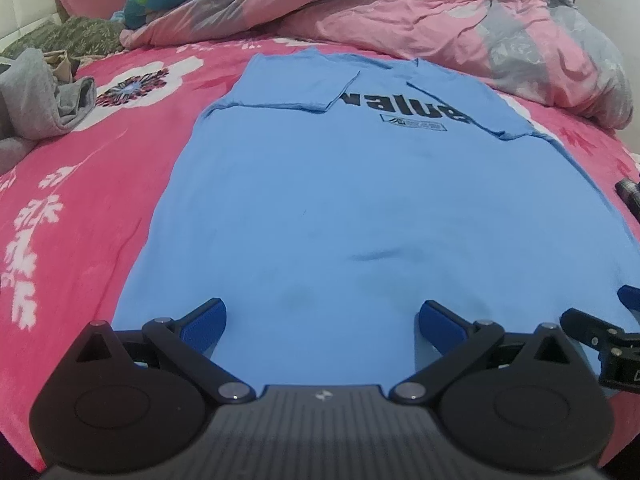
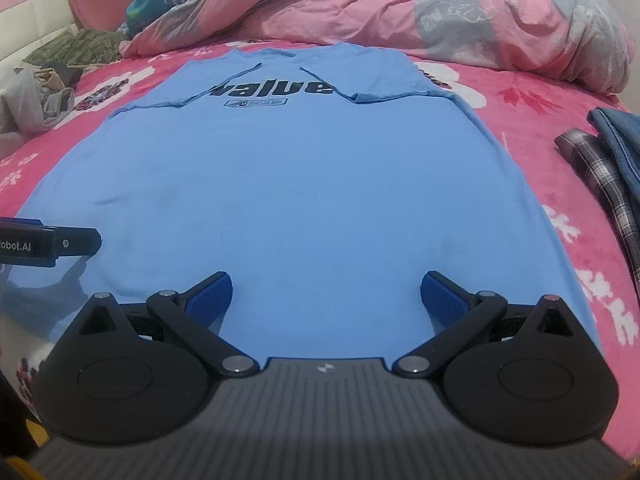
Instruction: Fold clothes
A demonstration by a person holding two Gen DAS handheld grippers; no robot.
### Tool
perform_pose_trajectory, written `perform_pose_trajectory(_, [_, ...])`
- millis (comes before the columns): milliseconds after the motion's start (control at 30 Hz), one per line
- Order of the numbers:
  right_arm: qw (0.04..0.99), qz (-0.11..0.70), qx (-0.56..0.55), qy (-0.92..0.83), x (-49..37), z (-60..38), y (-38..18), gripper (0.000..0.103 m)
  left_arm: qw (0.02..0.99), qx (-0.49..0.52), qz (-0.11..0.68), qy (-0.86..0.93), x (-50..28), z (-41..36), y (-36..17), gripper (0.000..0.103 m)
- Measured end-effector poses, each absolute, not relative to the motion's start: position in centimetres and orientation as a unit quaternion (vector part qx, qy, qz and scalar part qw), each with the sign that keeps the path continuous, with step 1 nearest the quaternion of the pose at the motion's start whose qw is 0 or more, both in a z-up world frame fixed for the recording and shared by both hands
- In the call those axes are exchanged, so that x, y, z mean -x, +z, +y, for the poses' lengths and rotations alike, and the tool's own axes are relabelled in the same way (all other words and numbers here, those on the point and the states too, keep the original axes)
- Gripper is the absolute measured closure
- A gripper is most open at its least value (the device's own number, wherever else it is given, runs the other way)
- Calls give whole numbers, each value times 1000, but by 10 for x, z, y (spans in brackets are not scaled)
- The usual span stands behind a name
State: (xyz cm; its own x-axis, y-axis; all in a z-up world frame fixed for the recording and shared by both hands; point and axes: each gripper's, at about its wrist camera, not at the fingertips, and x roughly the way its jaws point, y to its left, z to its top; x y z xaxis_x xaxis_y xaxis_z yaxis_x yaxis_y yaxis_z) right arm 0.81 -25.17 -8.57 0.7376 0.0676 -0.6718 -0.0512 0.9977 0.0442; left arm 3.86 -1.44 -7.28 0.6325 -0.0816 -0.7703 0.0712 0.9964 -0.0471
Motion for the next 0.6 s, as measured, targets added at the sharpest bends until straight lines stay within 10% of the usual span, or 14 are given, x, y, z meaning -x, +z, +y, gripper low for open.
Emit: perform_pose_trajectory(600, [933, 360, -15, 17, -7, -249, -87, 1, 904, -5, 426, -47, -37, -15, -75, 0])
